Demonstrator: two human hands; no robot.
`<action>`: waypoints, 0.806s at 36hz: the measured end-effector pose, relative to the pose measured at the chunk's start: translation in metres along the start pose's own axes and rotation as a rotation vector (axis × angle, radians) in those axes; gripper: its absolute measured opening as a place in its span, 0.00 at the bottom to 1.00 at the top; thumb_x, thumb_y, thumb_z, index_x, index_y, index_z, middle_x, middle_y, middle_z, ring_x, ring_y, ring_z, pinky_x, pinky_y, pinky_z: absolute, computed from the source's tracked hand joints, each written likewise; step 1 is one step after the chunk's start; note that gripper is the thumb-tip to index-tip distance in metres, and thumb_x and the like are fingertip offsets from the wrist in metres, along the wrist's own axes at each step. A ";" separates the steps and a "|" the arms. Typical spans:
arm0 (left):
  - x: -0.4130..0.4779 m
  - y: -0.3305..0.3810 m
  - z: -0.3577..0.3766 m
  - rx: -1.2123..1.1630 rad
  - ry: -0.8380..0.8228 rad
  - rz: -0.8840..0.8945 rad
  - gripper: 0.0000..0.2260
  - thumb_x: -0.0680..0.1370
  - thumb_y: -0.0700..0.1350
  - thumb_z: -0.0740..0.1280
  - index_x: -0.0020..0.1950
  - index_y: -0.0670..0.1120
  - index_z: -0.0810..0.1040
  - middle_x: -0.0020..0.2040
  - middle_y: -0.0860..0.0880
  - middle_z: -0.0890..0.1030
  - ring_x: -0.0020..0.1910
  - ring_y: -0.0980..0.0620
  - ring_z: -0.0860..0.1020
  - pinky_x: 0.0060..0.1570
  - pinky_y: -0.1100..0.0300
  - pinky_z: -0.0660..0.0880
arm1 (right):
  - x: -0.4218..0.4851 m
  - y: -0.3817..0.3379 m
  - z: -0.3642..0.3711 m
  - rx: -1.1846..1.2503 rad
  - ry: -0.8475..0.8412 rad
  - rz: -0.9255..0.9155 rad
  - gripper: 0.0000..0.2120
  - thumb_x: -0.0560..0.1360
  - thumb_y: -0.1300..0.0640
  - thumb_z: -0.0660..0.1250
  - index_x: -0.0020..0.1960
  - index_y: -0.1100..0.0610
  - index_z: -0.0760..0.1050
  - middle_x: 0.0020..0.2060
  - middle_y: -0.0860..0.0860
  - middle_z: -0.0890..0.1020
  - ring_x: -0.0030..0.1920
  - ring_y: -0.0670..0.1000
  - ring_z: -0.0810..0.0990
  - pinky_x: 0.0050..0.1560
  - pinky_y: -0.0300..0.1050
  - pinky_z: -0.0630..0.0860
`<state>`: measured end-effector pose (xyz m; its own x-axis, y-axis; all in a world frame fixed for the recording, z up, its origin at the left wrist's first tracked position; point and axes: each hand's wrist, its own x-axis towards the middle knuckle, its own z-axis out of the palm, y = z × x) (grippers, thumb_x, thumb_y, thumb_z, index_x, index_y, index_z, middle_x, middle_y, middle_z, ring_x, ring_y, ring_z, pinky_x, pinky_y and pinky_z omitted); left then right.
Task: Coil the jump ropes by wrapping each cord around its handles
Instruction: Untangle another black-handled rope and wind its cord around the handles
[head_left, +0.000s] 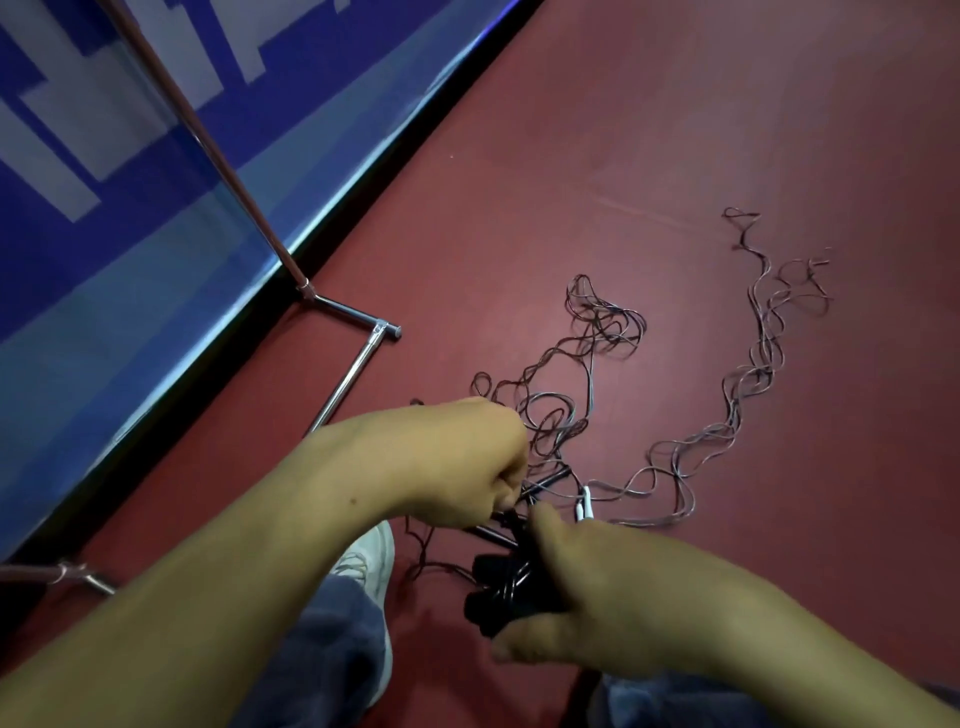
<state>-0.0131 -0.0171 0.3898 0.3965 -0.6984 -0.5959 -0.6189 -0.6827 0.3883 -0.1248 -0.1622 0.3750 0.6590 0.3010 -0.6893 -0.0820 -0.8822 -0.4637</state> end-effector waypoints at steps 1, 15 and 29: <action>0.001 0.000 0.000 -0.001 0.035 -0.004 0.05 0.78 0.40 0.67 0.45 0.45 0.83 0.46 0.48 0.82 0.47 0.48 0.79 0.49 0.49 0.79 | 0.001 0.000 -0.001 -0.037 0.000 0.033 0.32 0.69 0.26 0.67 0.56 0.49 0.60 0.54 0.51 0.78 0.53 0.57 0.78 0.54 0.56 0.78; 0.007 0.006 0.006 -0.049 0.327 0.176 0.03 0.77 0.40 0.69 0.46 0.47 0.79 0.46 0.52 0.73 0.46 0.50 0.76 0.49 0.48 0.75 | 0.033 0.030 -0.012 -0.020 0.290 0.038 0.29 0.67 0.29 0.64 0.58 0.45 0.63 0.50 0.49 0.82 0.49 0.58 0.81 0.48 0.56 0.80; 0.007 0.008 0.005 -0.578 0.578 -0.009 0.07 0.78 0.49 0.73 0.41 0.51 0.86 0.38 0.50 0.83 0.34 0.55 0.80 0.36 0.59 0.78 | 0.028 0.039 -0.047 0.200 0.654 0.230 0.25 0.67 0.33 0.74 0.46 0.48 0.66 0.40 0.44 0.77 0.38 0.45 0.76 0.35 0.48 0.74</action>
<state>-0.0186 -0.0264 0.3855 0.7845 -0.5850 -0.2057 -0.2289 -0.5815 0.7807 -0.0743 -0.2058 0.3640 0.9162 -0.2185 -0.3359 -0.3666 -0.7954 -0.4827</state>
